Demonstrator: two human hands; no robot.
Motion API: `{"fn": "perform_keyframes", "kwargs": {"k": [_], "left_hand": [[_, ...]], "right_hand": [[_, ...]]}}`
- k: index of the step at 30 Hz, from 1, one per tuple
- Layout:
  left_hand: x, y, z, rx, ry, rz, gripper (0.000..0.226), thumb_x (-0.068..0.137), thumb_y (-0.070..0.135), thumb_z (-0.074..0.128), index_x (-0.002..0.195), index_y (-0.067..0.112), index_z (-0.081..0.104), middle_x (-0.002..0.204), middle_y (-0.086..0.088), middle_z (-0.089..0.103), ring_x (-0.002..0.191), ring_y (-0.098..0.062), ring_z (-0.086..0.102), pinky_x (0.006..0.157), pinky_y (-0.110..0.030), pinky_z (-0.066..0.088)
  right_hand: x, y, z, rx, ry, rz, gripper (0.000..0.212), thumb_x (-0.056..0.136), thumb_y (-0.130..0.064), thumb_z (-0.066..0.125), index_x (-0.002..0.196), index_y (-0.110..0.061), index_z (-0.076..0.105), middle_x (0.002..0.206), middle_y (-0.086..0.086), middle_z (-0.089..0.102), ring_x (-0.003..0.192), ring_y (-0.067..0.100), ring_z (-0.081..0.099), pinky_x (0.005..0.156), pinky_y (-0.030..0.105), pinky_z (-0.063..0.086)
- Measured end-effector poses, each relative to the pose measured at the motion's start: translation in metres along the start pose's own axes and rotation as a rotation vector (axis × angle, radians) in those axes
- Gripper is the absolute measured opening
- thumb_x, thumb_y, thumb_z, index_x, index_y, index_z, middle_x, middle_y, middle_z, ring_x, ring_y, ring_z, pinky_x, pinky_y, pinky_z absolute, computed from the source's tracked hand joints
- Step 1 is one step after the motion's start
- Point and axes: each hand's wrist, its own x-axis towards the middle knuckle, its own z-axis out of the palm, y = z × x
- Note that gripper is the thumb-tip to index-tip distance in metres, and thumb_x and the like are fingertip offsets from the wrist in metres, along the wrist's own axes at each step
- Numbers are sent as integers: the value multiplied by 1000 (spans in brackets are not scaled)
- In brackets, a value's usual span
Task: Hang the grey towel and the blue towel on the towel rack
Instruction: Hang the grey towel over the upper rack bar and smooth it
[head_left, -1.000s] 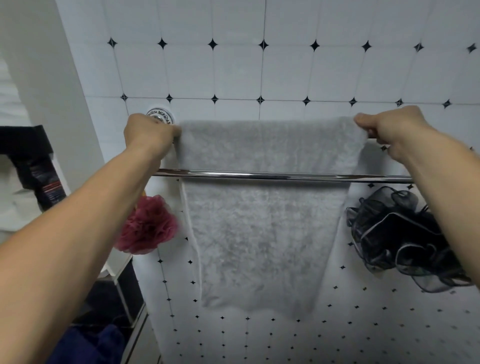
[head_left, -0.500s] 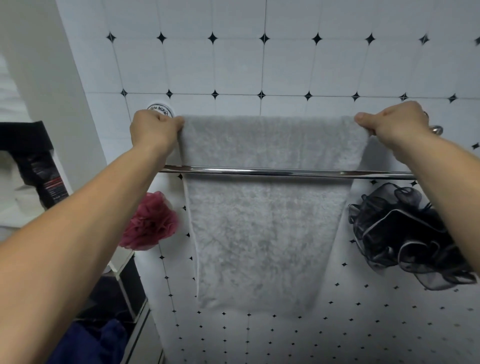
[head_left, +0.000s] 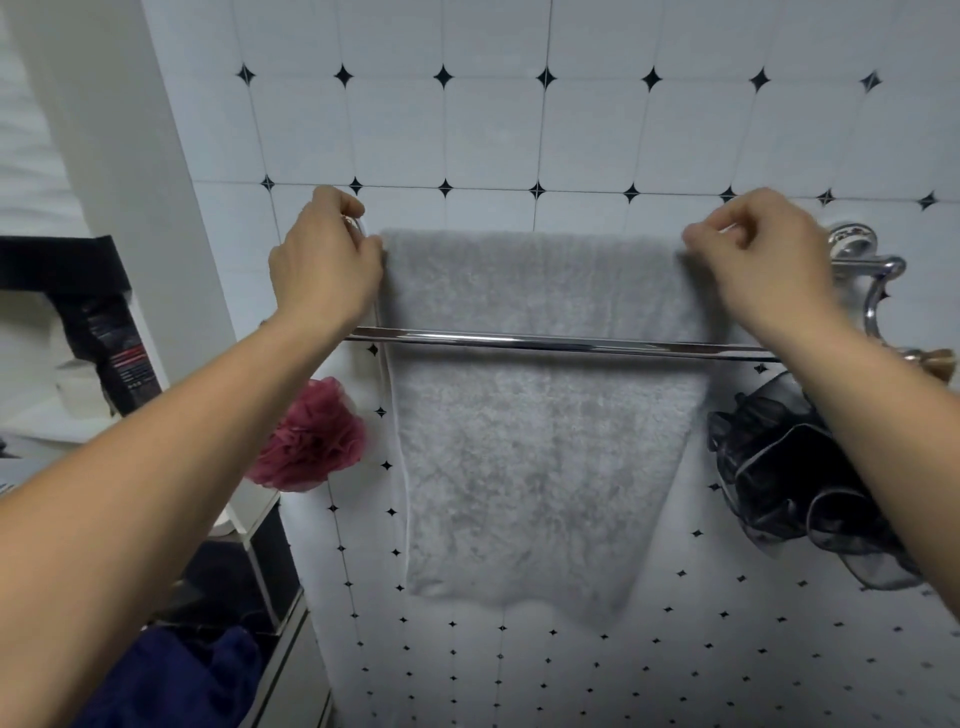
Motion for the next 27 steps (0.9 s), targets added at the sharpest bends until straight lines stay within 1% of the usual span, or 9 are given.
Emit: {"fn": "perform_keyframes", "kwargs": {"k": [4, 6, 8, 10, 12, 14, 17, 21, 27], "left_hand": [[-31, -2, -8, -114, 0, 177, 24, 86, 20, 50, 109, 23, 56, 93, 7, 64, 82, -20, 61, 82, -42, 50], [-53, -10, -12, -163, -25, 210, 22, 86, 20, 53, 105, 29, 56, 87, 13, 62, 74, -13, 60, 78, -41, 52], [-77, -21, -15, -176, -66, 212, 21, 86, 23, 54, 102, 36, 55, 85, 15, 63, 72, -5, 59, 76, -39, 53], [-101, -36, -17, -170, -128, 182, 21, 86, 24, 54, 101, 40, 54, 83, 14, 64, 69, -3, 60, 72, -38, 54], [-125, -54, -21, -165, -197, 142, 20, 87, 24, 54, 101, 38, 54, 82, 11, 66, 67, -6, 64, 70, -39, 55], [-149, -78, -29, -108, -221, 115, 17, 88, 23, 55, 103, 33, 55, 86, 11, 66, 71, -6, 63, 71, -37, 54], [-188, -121, -50, 32, -260, 9, 19, 88, 22, 56, 105, 31, 56, 86, 12, 65, 69, -5, 59, 68, -33, 48], [-241, -184, -98, 217, -306, -213, 21, 87, 17, 56, 108, 22, 59, 89, 6, 68, 80, -23, 65, 74, -38, 50], [-316, -274, -188, 487, -331, -532, 26, 86, 15, 57, 112, 20, 58, 92, 5, 69, 87, -27, 66, 80, -40, 50]], "right_hand": [[-46, -31, 32, 68, -170, -175, 14, 80, -41, 62, 81, -28, 58, 63, -11, 57, 63, 6, 53, 63, 29, 39], [-70, -43, 51, 112, -262, -216, 14, 80, -44, 61, 79, -30, 57, 63, -10, 56, 63, 8, 53, 62, 31, 42], [-93, -54, 70, 148, -353, -252, 14, 80, -45, 60, 78, -32, 57, 62, -11, 54, 63, 12, 53, 63, 34, 46], [-113, -64, 90, 185, -440, -270, 13, 81, -43, 63, 79, -31, 58, 63, -10, 54, 65, 13, 53, 66, 37, 49], [-133, -74, 111, 236, -516, -280, 11, 82, -39, 66, 79, -30, 59, 64, -10, 52, 65, 13, 51, 67, 38, 50], [-154, -84, 131, 254, -600, -292, 12, 83, -40, 65, 78, -34, 57, 64, -11, 52, 65, 13, 51, 67, 36, 49], [-191, -100, 164, 299, -730, -317, 14, 84, -44, 63, 76, -36, 54, 65, -10, 52, 67, 12, 54, 66, 33, 47], [-253, -130, 207, 399, -915, -339, 15, 83, -45, 61, 71, -38, 53, 66, -10, 54, 67, 6, 54, 61, 32, 45], [-358, -191, 262, 446, -1191, -382, 15, 83, -47, 60, 81, -32, 59, 66, -12, 59, 69, 5, 56, 65, 31, 49]]}}
